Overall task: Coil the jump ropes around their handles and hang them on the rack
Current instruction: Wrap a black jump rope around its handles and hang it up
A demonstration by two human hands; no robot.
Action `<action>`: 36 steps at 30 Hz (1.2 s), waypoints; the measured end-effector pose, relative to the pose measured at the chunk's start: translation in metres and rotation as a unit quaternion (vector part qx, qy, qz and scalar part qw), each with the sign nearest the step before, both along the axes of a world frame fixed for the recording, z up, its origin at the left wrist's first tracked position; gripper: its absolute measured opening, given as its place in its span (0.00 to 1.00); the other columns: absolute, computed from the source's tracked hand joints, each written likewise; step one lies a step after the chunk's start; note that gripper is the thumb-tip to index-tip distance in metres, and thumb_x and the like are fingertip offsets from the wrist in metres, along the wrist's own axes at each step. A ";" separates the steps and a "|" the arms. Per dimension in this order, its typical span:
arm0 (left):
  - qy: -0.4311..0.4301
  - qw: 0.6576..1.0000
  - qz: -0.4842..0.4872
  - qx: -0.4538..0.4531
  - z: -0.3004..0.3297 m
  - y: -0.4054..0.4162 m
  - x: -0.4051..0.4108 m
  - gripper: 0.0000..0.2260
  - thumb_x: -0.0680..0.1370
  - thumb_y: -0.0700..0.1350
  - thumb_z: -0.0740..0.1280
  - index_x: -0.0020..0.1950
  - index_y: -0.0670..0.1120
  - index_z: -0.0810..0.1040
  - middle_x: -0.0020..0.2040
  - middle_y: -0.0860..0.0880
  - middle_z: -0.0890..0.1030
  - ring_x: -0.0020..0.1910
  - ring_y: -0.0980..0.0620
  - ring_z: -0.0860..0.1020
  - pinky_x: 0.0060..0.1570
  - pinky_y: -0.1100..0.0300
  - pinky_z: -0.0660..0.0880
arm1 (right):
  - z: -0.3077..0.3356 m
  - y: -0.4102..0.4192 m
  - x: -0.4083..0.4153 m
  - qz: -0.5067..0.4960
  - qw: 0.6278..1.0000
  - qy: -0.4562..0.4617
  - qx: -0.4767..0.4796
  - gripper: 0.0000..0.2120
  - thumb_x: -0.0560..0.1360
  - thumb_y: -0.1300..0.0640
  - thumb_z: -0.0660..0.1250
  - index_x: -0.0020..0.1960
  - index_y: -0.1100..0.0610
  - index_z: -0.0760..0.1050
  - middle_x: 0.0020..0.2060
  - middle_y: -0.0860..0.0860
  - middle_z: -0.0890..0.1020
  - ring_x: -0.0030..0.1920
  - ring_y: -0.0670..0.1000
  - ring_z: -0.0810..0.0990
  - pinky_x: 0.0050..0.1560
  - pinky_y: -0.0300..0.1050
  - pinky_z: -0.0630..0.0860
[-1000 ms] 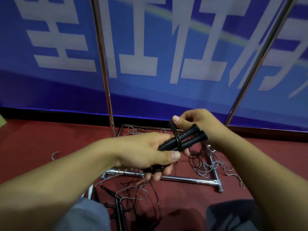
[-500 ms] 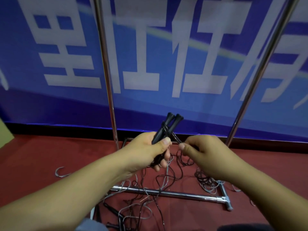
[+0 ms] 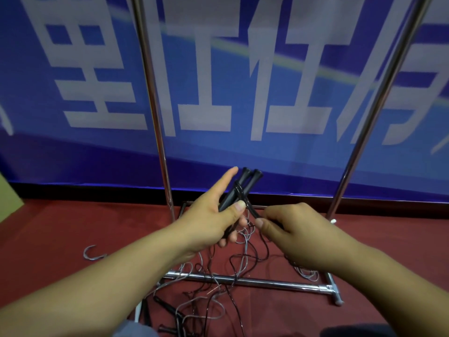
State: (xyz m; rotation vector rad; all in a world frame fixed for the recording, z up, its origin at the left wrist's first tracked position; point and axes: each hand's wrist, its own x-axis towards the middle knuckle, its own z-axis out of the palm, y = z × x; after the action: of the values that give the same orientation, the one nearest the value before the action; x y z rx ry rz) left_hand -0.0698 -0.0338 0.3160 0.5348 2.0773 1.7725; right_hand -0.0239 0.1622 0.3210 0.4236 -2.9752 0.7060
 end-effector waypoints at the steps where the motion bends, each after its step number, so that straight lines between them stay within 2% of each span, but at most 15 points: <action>1: 0.003 1.000 0.004 0.006 0.000 0.001 0.000 0.28 0.83 0.42 0.63 0.75 0.68 0.58 0.37 0.49 0.82 0.30 0.51 0.76 0.26 0.60 0.71 | -0.001 0.000 0.000 0.003 1.000 -0.006 -0.003 0.17 0.81 0.45 0.61 0.36 0.52 0.70 0.29 0.44 0.76 0.31 0.46 0.72 0.32 0.41 0.66; 3: 0.002 1.000 0.015 0.014 0.001 0.002 -0.001 0.23 0.83 0.41 0.63 0.73 0.62 0.63 0.37 0.49 0.82 0.28 0.51 0.76 0.25 0.61 0.70 | -0.001 0.000 0.000 0.012 1.000 -0.015 0.005 0.16 0.81 0.45 0.62 0.38 0.52 0.70 0.30 0.48 0.74 0.33 0.47 0.72 0.34 0.43 0.67; 6: -0.010 0.999 0.046 0.008 -0.001 0.001 -0.005 0.13 0.83 0.42 0.63 0.67 0.52 0.68 0.36 0.49 0.82 0.27 0.52 0.76 0.24 0.61 0.69 | -0.001 -0.002 0.002 0.026 0.999 -0.016 0.025 0.16 0.80 0.45 0.63 0.37 0.48 0.66 0.32 0.47 0.73 0.34 0.48 0.72 0.35 0.42 0.67; 9: -0.019 0.997 0.072 0.001 0.000 0.000 -0.008 0.07 0.84 0.43 0.62 0.61 0.46 0.69 0.36 0.49 0.82 0.27 0.53 0.76 0.24 0.61 0.69 | -0.003 -0.003 0.002 0.036 0.999 -0.006 0.032 0.14 0.80 0.45 0.63 0.38 0.47 0.66 0.33 0.47 0.75 0.34 0.48 0.73 0.37 0.47 0.70; 12: -0.010 0.997 0.075 -0.016 0.003 -0.002 -0.009 0.06 0.84 0.44 0.62 0.59 0.46 0.69 0.38 0.47 0.81 0.27 0.53 0.76 0.24 0.61 0.70 | -0.001 -0.004 0.002 0.022 0.999 0.015 0.036 0.10 0.81 0.47 0.63 0.42 0.49 0.71 0.33 0.47 0.76 0.34 0.48 0.73 0.36 0.46 0.70; 17: 0.038 0.994 0.075 -0.063 0.000 -0.009 -0.017 0.05 0.84 0.43 0.62 0.59 0.47 0.70 0.36 0.49 0.80 0.28 0.53 0.77 0.25 0.61 0.70 | 0.010 -0.004 0.004 -0.006 0.998 0.057 0.026 0.12 0.81 0.44 0.61 0.40 0.45 0.69 0.33 0.44 0.77 0.36 0.46 0.75 0.39 0.47 0.73; 22: 0.075 0.987 0.068 -0.125 -0.004 -0.013 -0.020 0.03 0.83 0.44 0.63 0.57 0.50 0.71 0.35 0.51 0.80 0.28 0.53 0.76 0.26 0.63 0.70 | 0.012 -0.009 0.010 0.008 0.990 0.104 0.092 0.13 0.82 0.40 0.55 0.42 0.46 0.66 0.35 0.44 0.72 0.38 0.48 0.73 0.40 0.49 0.72; 25: 0.082 0.982 0.063 -0.156 -0.005 -0.014 -0.022 0.02 0.83 0.45 0.63 0.56 0.49 0.72 0.36 0.50 0.80 0.28 0.54 0.76 0.27 0.65 0.70 | 0.012 -0.013 0.014 0.009 0.983 0.133 0.123 0.18 0.81 0.38 0.49 0.45 0.48 0.70 0.37 0.45 0.73 0.39 0.50 0.76 0.42 0.51 0.74; 27: 0.094 0.977 0.056 -0.184 -0.007 -0.014 -0.024 0.02 0.83 0.45 0.63 0.55 0.49 0.73 0.36 0.49 0.80 0.28 0.54 0.75 0.29 0.64 0.71 | 0.011 -0.015 0.016 0.020 0.973 0.178 0.145 0.21 0.80 0.38 0.47 0.45 0.49 0.73 0.37 0.45 0.75 0.37 0.51 0.77 0.37 0.51 0.75; 30: 0.112 0.964 0.046 -0.236 -0.011 -0.015 -0.028 0.03 0.83 0.48 0.64 0.54 0.50 0.74 0.36 0.51 0.80 0.30 0.55 0.76 0.34 0.58 0.74 | 0.008 -0.017 0.017 0.055 0.944 0.270 0.180 0.18 0.79 0.44 0.54 0.39 0.50 0.75 0.31 0.46 0.75 0.28 0.53 0.76 0.24 0.47 0.71; 36: 0.123 0.938 0.005 -0.325 -0.016 -0.014 -0.029 0.07 0.82 0.50 0.65 0.47 0.49 0.76 0.34 0.53 0.81 0.25 0.60 0.74 0.31 0.64 0.70 | 0.007 -0.018 0.024 0.111 0.926 0.308 0.186 0.14 0.77 0.47 0.58 0.37 0.52 0.73 0.29 0.47 0.75 0.26 0.52 0.75 0.24 0.43 0.64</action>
State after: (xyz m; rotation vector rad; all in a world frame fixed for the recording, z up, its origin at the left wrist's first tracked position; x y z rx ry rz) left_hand -0.0986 -0.0475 0.3005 0.5563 2.6518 0.9453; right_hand 0.0004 0.1445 0.3277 0.8344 -2.4539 -0.0189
